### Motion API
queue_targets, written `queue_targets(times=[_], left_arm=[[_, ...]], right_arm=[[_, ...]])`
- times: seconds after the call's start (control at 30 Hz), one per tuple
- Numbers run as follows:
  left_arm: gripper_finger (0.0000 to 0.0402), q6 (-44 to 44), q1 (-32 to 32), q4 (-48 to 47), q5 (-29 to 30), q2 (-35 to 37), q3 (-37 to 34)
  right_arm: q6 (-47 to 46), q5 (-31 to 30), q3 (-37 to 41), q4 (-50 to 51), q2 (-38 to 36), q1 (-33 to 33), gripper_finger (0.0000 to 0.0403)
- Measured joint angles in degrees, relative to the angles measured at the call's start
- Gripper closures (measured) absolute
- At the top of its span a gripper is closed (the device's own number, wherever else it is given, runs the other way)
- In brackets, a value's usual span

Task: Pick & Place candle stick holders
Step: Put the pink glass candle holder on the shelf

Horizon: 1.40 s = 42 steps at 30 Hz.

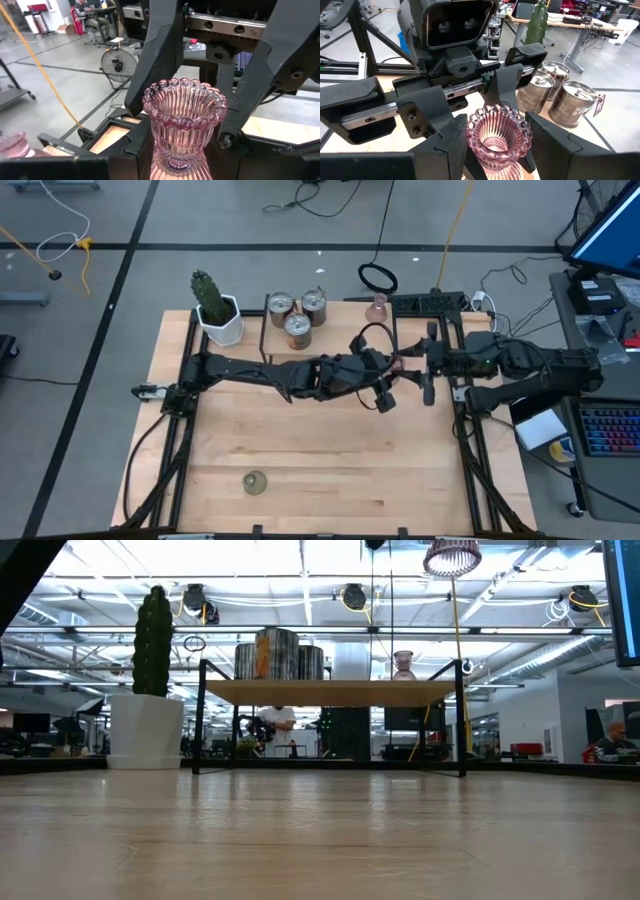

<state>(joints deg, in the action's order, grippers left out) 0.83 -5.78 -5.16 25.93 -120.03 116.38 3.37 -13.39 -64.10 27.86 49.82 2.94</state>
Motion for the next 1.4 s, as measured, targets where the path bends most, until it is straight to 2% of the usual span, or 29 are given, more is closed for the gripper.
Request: queue_targets(times=[0.3, 0.7, 0.97, 1.17, 1.4], left_arm=[[0.0244, 3.3, -0.2, -2.4, 2.5, 0.0, 0.1], [0.0144, 6.2, -0.6, -5.3, 2.5, 0.1, 0.1], [0.0111, 5.8, -1.2, -7.4, 2.6, 0.5, 0.2], [0.011, 9.2, -1.8, -16.3, 3.1, 3.1, 0.1], [0.011, 19.5, -2.6, -30.5, 3.8, 6.7, 0.1]], right_arm=[[-0.9, -0.4, 0.1, -0.1, 0.2, -0.1, 0.0234], [-0.3, -2.6, 0.1, 0.8, 0.2, -0.1, 0.0234], [-0.4, -3.2, 0.1, 1.2, 0.1, 0.0, 0.0234], [0.0, -6.0, 0.1, 1.4, 0.0, -0.1, 0.0234], [0.7, -4.7, 0.0, -0.3, 1.3, -2.4, 0.0232]])
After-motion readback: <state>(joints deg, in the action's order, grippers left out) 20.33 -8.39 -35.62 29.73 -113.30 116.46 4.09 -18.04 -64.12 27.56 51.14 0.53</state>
